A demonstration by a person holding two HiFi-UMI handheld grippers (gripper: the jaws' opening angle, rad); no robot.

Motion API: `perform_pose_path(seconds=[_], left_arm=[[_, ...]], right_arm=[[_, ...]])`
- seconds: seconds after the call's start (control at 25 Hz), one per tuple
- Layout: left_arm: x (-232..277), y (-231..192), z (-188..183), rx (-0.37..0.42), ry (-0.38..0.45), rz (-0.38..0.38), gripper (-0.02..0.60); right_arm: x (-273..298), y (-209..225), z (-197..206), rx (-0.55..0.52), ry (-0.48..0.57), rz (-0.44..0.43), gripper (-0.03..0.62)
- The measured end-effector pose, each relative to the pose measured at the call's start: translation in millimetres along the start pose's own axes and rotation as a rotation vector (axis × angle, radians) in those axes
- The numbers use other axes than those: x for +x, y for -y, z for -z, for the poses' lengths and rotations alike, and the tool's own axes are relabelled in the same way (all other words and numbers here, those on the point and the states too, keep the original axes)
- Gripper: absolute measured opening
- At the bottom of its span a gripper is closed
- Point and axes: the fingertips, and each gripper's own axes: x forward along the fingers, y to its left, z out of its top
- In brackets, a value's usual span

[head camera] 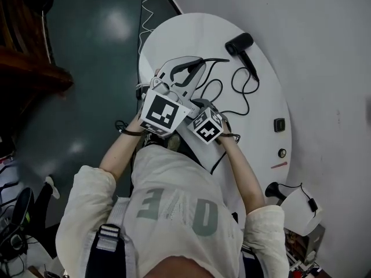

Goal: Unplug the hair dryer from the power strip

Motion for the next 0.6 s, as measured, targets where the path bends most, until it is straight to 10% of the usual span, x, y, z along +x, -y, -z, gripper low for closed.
perform_pose_path(seconds=[0.6], left_arm=[[53.4,-21.7,111.9,-0.078,-0.241,-0.061,0.018]], right_arm=[[0.1,0.5,-4.6,0.019,0.049,0.016,0.265]])
